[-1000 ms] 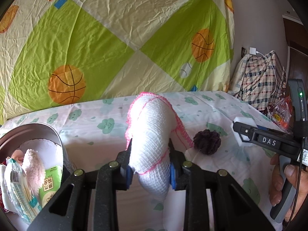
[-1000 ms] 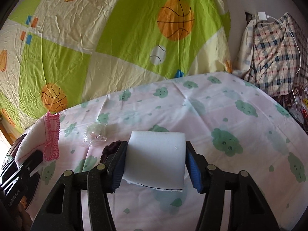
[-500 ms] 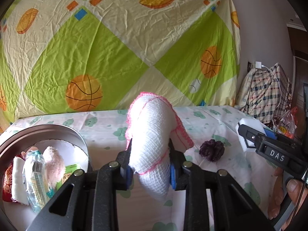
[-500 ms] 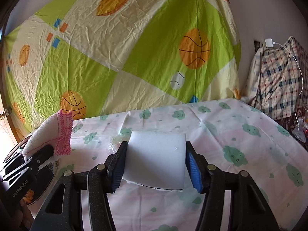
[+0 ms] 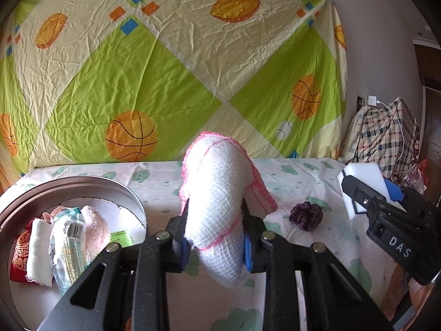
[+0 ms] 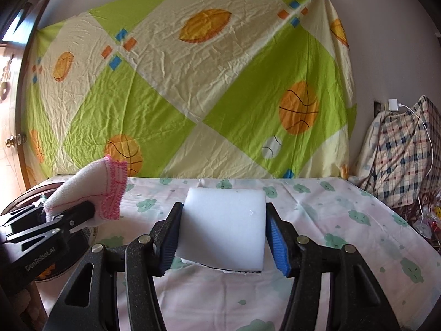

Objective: Organize soft objects
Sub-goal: 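Lift the gauze towel and sponge and carry them toward the tin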

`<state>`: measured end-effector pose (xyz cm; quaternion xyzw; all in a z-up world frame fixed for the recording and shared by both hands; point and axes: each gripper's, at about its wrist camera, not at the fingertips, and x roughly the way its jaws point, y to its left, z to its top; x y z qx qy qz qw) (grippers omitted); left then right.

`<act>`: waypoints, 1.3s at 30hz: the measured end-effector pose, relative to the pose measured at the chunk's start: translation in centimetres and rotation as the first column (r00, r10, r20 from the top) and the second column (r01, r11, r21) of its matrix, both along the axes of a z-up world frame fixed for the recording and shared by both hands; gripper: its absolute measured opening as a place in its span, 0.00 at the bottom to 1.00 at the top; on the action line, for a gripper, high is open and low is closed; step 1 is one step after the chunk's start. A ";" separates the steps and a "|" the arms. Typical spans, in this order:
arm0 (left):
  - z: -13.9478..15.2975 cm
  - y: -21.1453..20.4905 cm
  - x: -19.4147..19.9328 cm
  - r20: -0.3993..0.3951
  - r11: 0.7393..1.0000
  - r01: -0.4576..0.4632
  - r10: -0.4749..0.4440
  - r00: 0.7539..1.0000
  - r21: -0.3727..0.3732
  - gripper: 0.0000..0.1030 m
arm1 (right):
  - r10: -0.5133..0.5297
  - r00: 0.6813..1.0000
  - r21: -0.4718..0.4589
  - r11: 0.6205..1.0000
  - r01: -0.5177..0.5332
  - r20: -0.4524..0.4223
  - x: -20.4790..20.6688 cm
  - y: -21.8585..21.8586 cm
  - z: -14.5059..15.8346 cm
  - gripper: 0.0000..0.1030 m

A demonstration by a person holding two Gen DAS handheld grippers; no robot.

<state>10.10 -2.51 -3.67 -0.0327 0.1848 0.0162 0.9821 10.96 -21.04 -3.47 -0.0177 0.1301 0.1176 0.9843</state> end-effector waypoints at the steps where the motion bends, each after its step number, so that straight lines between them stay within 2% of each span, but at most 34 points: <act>1: 0.0 0.1 -0.1 0.002 1.000 -0.003 0.003 1.000 -0.002 0.27 | 0.005 1.000 0.006 1.000 -0.005 0.005 -0.2 0.1 0.0 0.58; 28: 0.2 2.4 -2.5 0.034 0.997 -0.037 0.039 0.999 -0.062 0.27 | 0.086 0.996 0.069 0.994 -0.087 0.016 -1.7 1.8 0.2 0.58; 39: 0.3 3.0 -3.8 0.057 0.997 -0.053 0.056 0.997 -0.060 0.27 | 0.111 0.994 0.076 0.991 -0.112 0.017 -2.2 2.9 0.1 0.58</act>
